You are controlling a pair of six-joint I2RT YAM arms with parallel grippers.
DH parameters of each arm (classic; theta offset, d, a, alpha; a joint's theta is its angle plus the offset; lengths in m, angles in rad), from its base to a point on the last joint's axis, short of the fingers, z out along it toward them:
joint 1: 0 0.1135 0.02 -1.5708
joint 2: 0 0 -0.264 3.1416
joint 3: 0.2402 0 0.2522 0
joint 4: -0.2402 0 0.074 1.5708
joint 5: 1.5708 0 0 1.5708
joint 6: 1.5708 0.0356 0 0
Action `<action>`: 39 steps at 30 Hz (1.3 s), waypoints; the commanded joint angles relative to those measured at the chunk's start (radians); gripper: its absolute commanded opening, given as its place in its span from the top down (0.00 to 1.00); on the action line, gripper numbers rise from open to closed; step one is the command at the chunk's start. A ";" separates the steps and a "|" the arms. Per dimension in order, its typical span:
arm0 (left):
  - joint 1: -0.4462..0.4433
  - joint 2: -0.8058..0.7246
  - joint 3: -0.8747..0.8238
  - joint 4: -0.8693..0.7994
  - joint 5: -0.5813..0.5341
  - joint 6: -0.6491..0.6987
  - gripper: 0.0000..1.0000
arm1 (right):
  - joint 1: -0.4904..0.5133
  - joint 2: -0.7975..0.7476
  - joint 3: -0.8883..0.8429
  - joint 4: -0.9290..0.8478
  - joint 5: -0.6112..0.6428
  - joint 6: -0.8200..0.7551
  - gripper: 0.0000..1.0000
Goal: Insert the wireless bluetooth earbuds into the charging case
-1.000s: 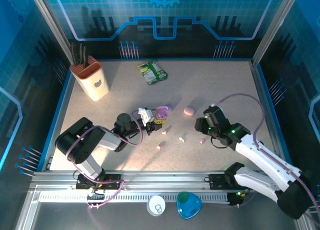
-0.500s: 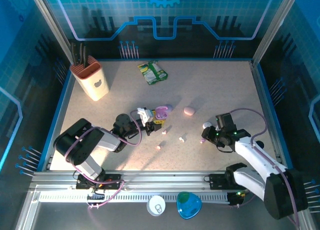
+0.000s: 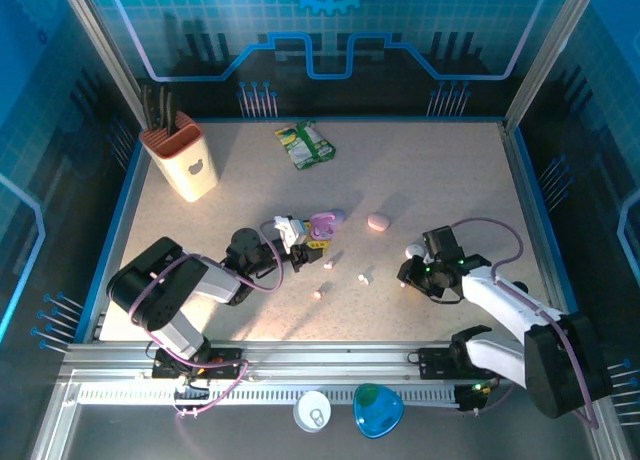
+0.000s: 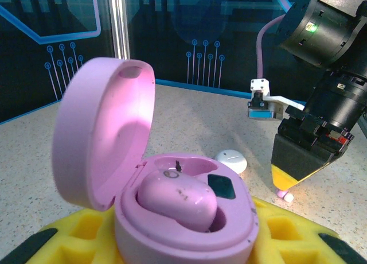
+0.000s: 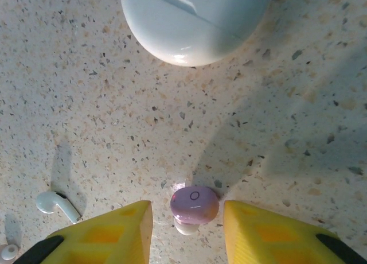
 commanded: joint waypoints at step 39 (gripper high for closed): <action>0.118 -0.104 -0.072 0.030 -0.019 -0.039 0.64 | 0.413 0.369 0.484 -0.579 0.644 -0.060 0.54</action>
